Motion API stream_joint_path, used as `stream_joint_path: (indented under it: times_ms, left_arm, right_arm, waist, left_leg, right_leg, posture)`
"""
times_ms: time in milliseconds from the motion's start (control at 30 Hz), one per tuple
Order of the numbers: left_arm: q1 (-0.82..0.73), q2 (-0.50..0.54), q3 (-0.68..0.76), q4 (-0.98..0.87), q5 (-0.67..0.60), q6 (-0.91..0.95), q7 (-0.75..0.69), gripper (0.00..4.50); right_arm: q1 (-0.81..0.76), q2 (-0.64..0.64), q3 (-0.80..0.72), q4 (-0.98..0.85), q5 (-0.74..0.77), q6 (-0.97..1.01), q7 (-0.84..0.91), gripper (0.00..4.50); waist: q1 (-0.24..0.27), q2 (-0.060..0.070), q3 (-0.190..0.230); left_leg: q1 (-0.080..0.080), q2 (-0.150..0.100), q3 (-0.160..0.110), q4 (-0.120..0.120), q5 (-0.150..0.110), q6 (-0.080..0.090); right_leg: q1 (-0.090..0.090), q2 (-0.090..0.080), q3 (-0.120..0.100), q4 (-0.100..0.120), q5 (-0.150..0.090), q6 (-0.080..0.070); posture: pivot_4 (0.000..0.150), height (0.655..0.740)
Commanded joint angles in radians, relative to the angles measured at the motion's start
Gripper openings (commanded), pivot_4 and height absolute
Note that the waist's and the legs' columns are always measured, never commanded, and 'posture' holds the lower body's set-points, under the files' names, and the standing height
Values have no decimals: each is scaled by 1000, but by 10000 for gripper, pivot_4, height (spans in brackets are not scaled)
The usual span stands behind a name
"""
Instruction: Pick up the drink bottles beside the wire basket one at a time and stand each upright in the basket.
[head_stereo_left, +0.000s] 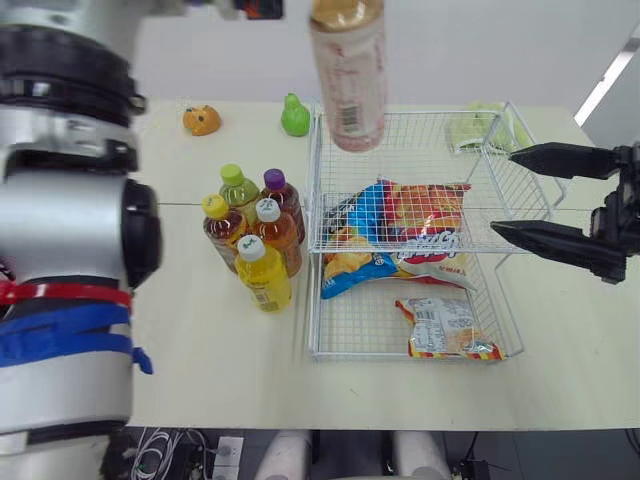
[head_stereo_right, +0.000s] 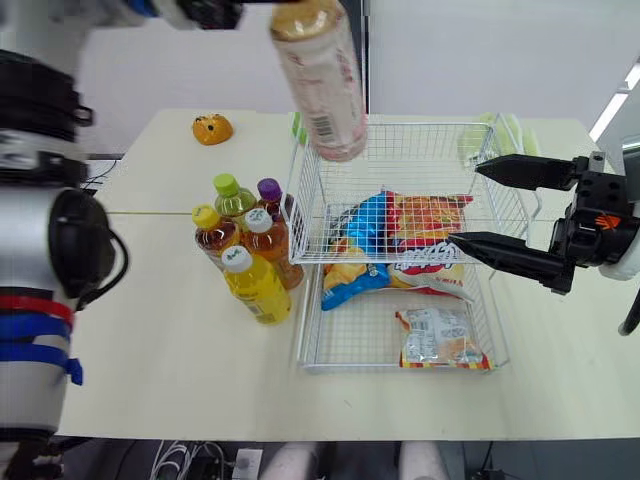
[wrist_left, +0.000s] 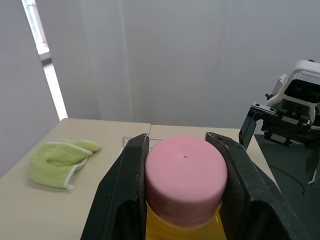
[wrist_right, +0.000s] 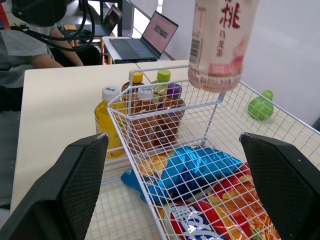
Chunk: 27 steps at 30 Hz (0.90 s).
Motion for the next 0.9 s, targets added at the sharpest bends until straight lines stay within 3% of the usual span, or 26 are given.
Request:
stream_joint_path:
  times_ms: [33, 433, 600, 900]
  left_arm:
    - [-64, -82, 39, 41, 41, -136, 20, 13775]
    - [-103, -374, 89, 324, 191, -443, 220, 13775]
    - [-116, -426, 125, 396, 232, -495, 353, 13775]
    - [-111, -473, 164, 438, 290, -475, 401, 13775]
  right_arm:
    - [19, -22, -79, -24, 26, 3, -33, 45000]
    - [130, -32, -165, -73, 14, 1, -109, 45000]
    - [141, -31, -194, -88, 14, 8, -167, 45000]
    - [177, -40, -245, -111, 49, 18, -200, 45000]
  waist:
    - [-1, 0, 0]
    - [-1, -1, 2]
    - [-1, -1, 2]
    - [1, -1, 2]
  left_leg:
    - [-1, 0, 0, 1, 0, 0]
    - [-1, -1, 2, 12, -2, 4]
    - [-1, -2, 2, 13, -2, 4]
    - [-1, -2, 2, 13, -2, 4]
  right_leg:
    - [0, 0, 0, 0, 0, 0]
    - [-1, -1, 2, 10, 0, 1]
    - [-1, -1, 2, 11, 0, 2]
    - [-1, -1, 1, 12, 0, 2]
  posture:
    - [1500, 7400]
    - [1500, 7400]
    - [1500, 7400]
    - [1500, 7400]
